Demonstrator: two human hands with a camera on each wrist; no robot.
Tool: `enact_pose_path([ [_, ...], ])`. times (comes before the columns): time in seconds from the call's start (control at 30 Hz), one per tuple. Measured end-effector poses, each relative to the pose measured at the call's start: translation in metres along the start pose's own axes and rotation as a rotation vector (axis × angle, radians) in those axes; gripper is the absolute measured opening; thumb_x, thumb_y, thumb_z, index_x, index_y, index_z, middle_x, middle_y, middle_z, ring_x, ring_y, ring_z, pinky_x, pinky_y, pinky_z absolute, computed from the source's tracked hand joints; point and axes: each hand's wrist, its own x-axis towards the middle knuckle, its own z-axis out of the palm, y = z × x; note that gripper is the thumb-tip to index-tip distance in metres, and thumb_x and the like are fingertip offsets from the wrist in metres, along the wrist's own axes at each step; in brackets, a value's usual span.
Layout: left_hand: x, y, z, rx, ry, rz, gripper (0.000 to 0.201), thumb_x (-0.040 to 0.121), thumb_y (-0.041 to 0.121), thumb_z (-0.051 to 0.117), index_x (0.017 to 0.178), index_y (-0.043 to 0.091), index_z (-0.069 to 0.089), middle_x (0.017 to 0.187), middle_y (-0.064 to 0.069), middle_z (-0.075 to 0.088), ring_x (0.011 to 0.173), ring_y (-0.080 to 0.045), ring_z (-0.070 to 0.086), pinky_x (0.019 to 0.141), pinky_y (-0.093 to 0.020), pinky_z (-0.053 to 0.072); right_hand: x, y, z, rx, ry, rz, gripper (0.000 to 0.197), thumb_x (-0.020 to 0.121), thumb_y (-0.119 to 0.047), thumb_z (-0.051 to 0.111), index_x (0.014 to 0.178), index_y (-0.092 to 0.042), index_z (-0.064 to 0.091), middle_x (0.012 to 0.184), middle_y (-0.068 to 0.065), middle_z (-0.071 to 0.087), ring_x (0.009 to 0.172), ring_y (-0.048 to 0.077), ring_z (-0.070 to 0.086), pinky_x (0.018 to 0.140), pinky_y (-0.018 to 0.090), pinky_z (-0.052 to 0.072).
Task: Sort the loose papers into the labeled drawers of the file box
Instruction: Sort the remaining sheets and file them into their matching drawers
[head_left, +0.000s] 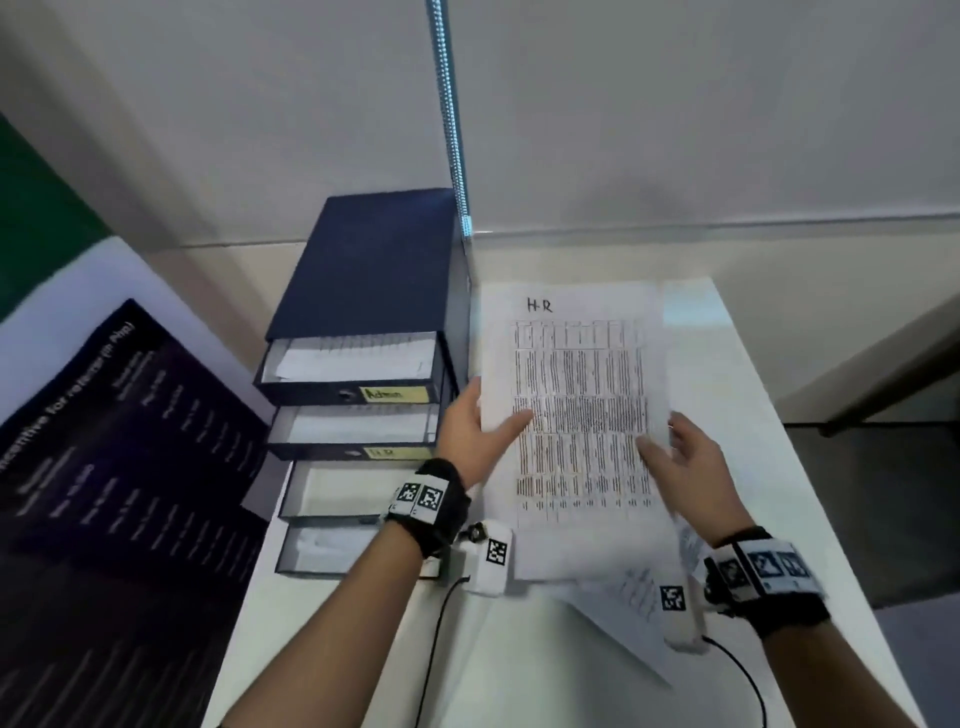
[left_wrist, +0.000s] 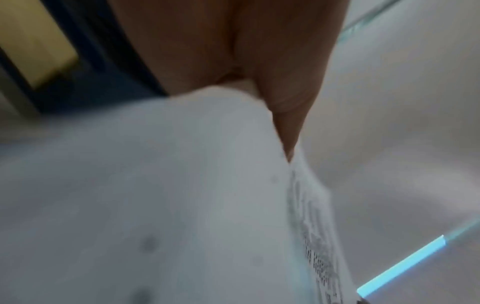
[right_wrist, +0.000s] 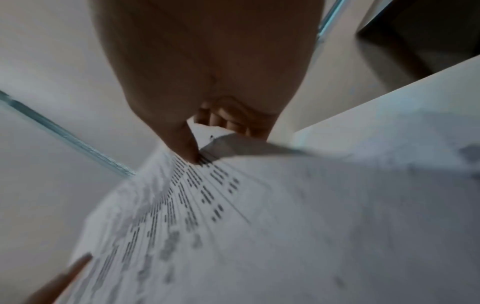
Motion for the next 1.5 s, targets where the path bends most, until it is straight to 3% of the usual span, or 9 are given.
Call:
enact_pose_path([
  [0.1,-0.016,0.005,-0.058,-0.100,0.031,-0.005,0.069,0.075,0.026,0.085,0.134,0.022,0.050,0.120,0.004,0.070,0.107,-0.010,0.068,0.089,-0.034,0.057,-0.006,-0.042,0.033,0.117,-0.101,-0.052,0.064,0.093,-0.019,0.065,0.147,-0.029,0.033,0.116,-0.008,0.067,0.099,-0.004,0.067,0.082,0.016,0.055],
  [0.3,-0.067,-0.011,-0.166,-0.031,-0.006,-0.093,0.084,0.070,0.021,0.089,0.140,0.023,0.043,0.121,0.002,0.070,0.108,-0.017,0.069,0.092,-0.045,0.056,-0.025,-0.093,0.111,-0.116,-0.441,-0.134,0.061,0.090,-0.036,0.067,0.145,-0.044,0.039,0.152,-0.022,0.036,0.137,-0.004,0.031,0.117,0.032,0.021],
  [0.57,-0.122,-0.049,-0.250,-0.141,0.067,-0.281,0.055,0.084,0.016,0.076,0.133,0.017,0.050,0.105,-0.003,0.074,0.090,-0.010,0.073,0.080,-0.033,0.060,-0.031,-0.085,0.211,0.184,-0.719,0.308,0.037,0.085,-0.011,0.073,0.121,-0.018,0.070,0.136,-0.001,0.060,0.129,0.023,0.054,0.114,0.047,0.036],
  [0.7,-0.132,-0.065,-0.265,-0.091,0.029,-0.345,0.030,0.086,0.038,0.073,0.115,0.031,0.067,0.076,-0.006,0.060,0.065,-0.018,0.056,0.062,-0.030,0.049,-0.025,-0.090,0.232,0.330,-0.595,0.447,0.038,0.092,0.003,0.059,0.128,-0.008,0.061,0.116,0.017,0.070,0.103,0.029,0.070,0.087,0.036,0.058],
  [0.87,-0.124,-0.072,-0.270,-0.065,0.021,-0.251,0.033,0.080,0.029,0.081,0.112,0.029,0.071,0.113,0.000,0.064,0.104,-0.015,0.061,0.098,-0.030,0.043,-0.008,-0.096,0.245,0.240,-0.416,0.395,0.037,0.093,-0.004,0.061,0.130,-0.011,0.060,0.120,0.017,0.068,0.095,0.023,0.071,0.082,0.036,0.059],
  [1.07,-0.094,-0.076,-0.265,-0.020,0.216,-0.235,0.033,0.071,0.034,0.082,0.103,0.033,0.075,0.117,0.002,0.070,0.115,-0.020,0.062,0.106,-0.039,0.046,-0.018,-0.103,0.219,0.216,-0.950,0.546,0.039,0.094,-0.006,0.061,0.131,-0.017,0.061,0.103,-0.004,0.071,0.086,0.018,0.069,0.060,0.020,0.059],
  [1.23,-0.062,-0.067,-0.247,0.087,0.361,-0.180,0.025,0.085,0.013,0.074,0.107,0.025,0.068,0.106,-0.002,0.059,0.095,-0.015,0.059,0.061,-0.005,0.049,0.010,-0.093,0.226,0.259,-0.587,0.537,0.031,0.090,0.007,0.061,0.121,0.003,0.064,0.078,0.002,0.066,0.059,0.004,0.065,0.052,0.010,0.051],
  [1.37,-0.039,-0.067,-0.236,0.523,0.416,-0.133,0.028,0.081,0.020,0.077,0.106,0.029,0.068,0.121,-0.004,0.043,0.115,-0.026,0.050,0.107,-0.039,0.042,0.038,-0.089,0.247,0.258,-0.381,0.504,0.025,0.087,0.007,0.066,0.112,0.012,0.066,0.094,0.016,0.068,0.063,0.011,0.066,0.061,0.015,0.056],
  [1.5,-0.024,-0.064,-0.210,0.866,0.155,0.035,0.022,0.096,0.039,0.056,0.110,0.032,0.071,0.127,0.007,0.056,0.121,-0.016,0.047,0.111,-0.045,0.024,0.057,-0.088,0.269,0.289,-0.385,0.533,0.009,0.087,0.002,0.068,0.094,0.006,0.071,0.107,0.021,0.068,0.080,0.020,0.070,0.075,0.021,0.057],
])
